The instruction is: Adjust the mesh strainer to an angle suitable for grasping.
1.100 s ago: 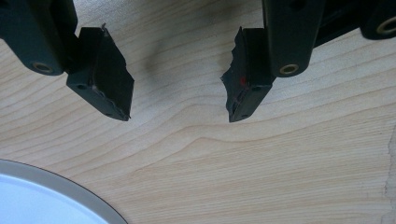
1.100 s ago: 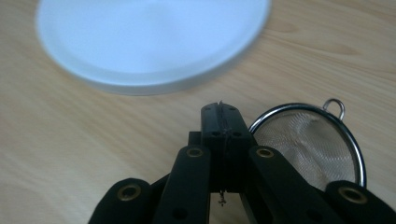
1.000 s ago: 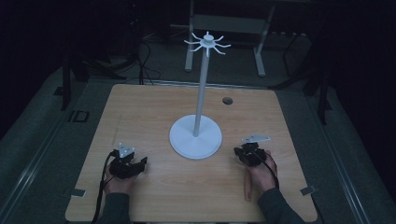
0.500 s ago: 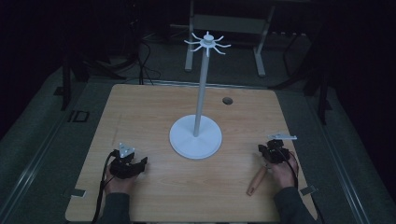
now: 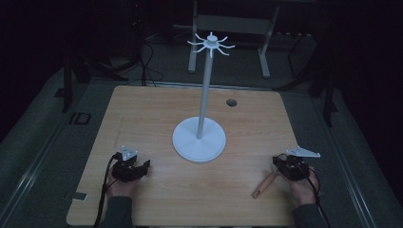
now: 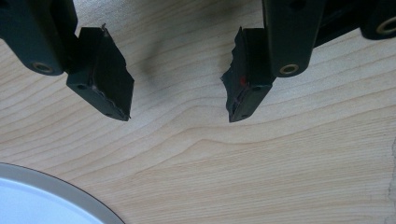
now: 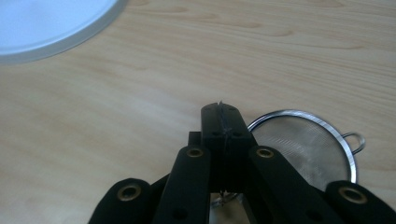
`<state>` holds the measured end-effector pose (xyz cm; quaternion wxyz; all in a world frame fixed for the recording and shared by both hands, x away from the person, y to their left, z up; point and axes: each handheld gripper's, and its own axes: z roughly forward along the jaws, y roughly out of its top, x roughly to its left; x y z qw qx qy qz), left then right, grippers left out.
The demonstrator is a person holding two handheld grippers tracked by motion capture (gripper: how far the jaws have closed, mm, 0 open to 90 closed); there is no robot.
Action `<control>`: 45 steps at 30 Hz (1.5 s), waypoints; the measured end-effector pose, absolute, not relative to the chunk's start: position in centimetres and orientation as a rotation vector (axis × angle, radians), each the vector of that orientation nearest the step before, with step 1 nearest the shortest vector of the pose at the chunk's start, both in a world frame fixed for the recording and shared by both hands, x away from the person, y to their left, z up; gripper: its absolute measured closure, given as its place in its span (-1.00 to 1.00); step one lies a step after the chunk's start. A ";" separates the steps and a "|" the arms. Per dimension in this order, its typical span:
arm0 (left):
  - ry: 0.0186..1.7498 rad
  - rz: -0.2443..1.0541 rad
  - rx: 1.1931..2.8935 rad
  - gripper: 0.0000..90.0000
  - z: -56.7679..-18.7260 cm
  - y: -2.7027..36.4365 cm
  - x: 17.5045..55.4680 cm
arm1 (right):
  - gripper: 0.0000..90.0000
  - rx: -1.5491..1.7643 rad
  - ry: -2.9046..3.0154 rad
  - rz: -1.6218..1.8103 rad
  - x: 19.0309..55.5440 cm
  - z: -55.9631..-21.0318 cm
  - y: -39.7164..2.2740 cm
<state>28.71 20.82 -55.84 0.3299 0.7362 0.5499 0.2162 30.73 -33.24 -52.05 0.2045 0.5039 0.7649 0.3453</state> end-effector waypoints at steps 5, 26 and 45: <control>1.437 0.565 1.927 -0.08 -55.8 20.8 28.7 | 1.00 1.364 2.167 0.973 28.8 -52.3 -32.6; 1.436 0.567 1.928 -0.08 -55.8 20.8 28.7 | 1.00 1.337 2.209 0.972 24.7 -53.7 -33.2; 1.437 0.567 1.924 -0.08 -55.8 20.9 28.7 | 1.00 1.205 2.312 0.968 27.9 -54.5 -28.6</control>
